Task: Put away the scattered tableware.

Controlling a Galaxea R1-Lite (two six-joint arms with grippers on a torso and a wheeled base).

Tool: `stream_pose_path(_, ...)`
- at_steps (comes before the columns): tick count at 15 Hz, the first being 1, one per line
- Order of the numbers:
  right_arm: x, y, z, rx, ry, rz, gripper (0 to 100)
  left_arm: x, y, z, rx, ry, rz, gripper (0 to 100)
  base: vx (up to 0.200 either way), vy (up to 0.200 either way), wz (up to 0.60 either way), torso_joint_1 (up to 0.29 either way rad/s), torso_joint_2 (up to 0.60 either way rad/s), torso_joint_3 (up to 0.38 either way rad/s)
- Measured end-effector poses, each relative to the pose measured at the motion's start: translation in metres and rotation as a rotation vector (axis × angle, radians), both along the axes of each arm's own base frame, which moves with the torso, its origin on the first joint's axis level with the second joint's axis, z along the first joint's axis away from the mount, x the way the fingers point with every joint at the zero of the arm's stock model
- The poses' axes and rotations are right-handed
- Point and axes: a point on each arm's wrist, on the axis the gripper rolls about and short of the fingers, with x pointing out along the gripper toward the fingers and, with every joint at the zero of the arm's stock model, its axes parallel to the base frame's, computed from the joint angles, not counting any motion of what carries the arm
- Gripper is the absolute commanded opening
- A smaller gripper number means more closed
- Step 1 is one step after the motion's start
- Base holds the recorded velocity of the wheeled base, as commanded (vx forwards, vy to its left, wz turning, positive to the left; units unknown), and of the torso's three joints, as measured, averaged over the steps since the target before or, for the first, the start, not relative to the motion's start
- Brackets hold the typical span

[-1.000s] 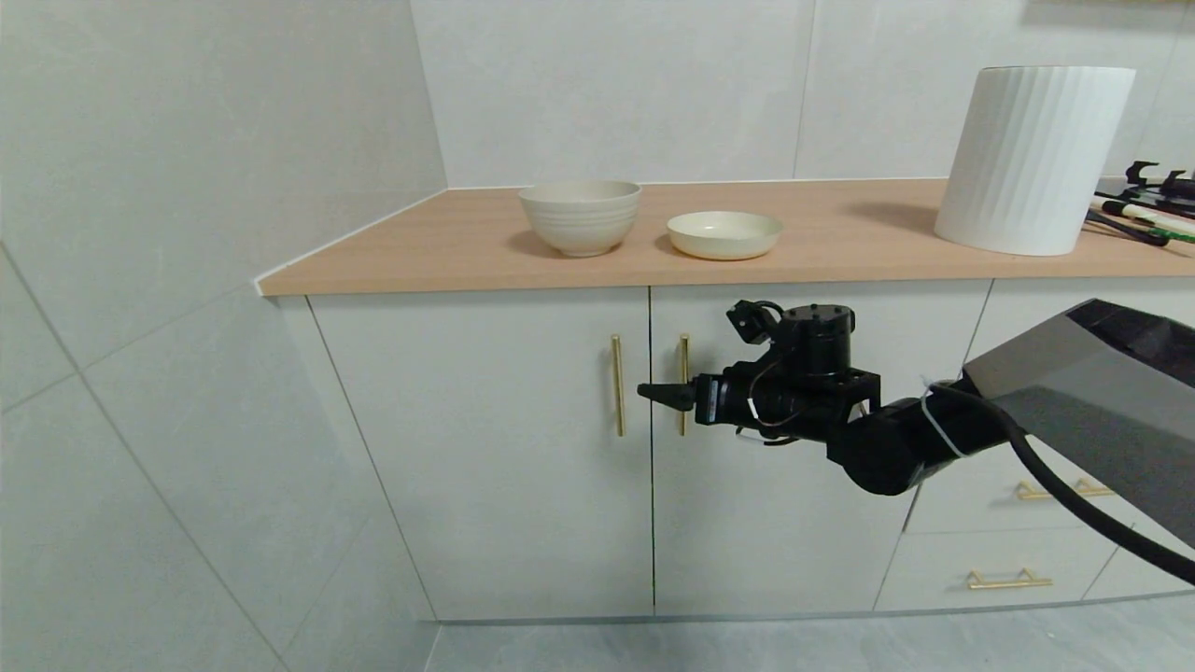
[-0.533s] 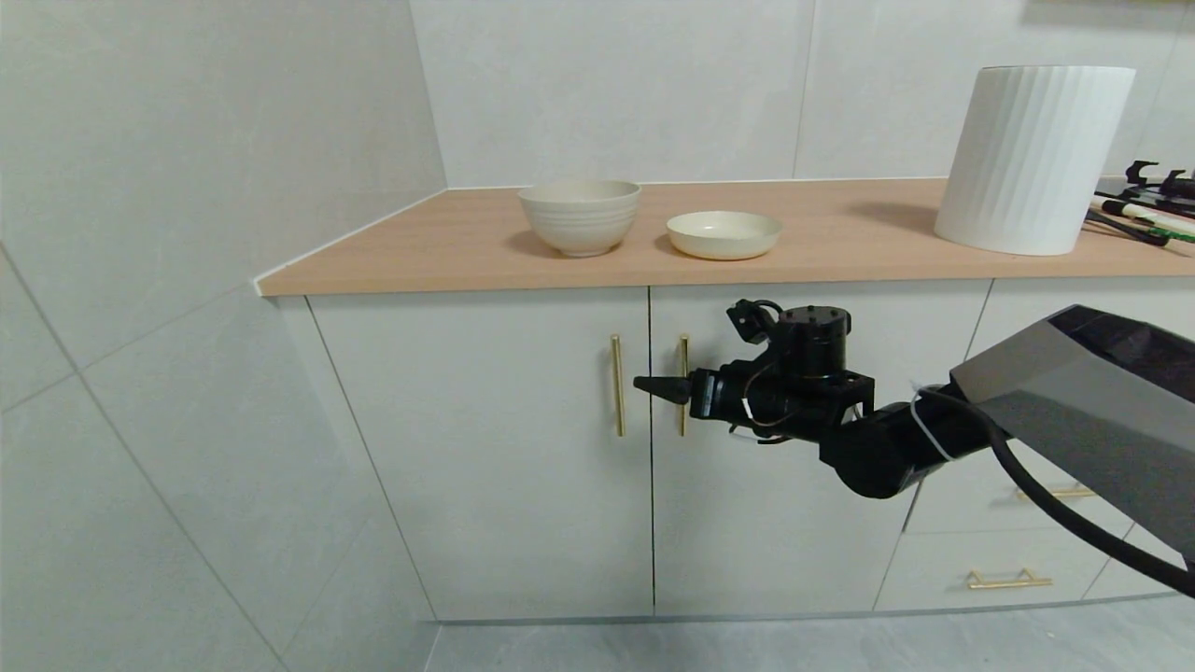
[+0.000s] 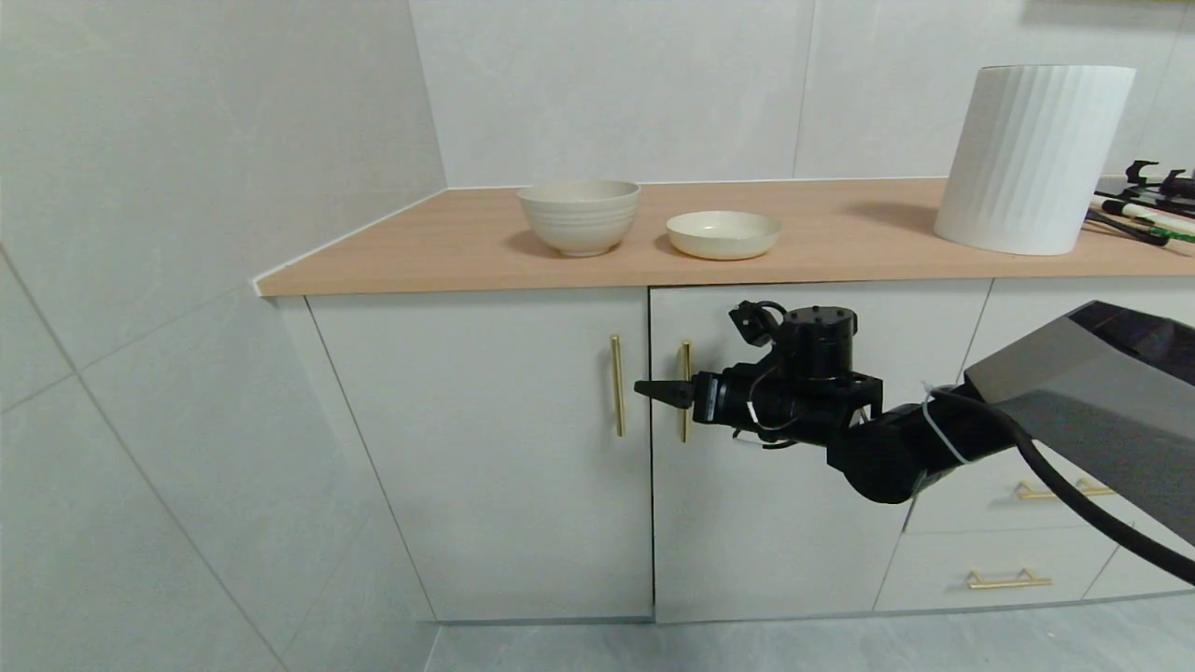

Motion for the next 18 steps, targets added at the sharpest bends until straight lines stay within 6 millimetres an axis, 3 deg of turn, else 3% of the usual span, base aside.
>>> stream_pose_path(5,-0.024,-0.008,0.012,0.003,0.020,0.071,100,0.000,0.000,0.000,0.000,0.000,0.000,100,0.000,0.000,0.00,0.000,0.00,0.000)
stream_pose_path(12,-0.095,-0.041,0.030,0.004,0.079,0.214,100,0.000,0.000,0.000,0.000,0.000,0.001,100,0.000,0.000,0.00,0.000,0.00,0.000)
stream_pose_path(18,-0.149,-0.070,0.028,0.019,0.049,0.226,100,0.000,0.000,0.000,-0.001,0.000,0.001,100,0.000,0.000,0.00,0.000,0.00,0.000)
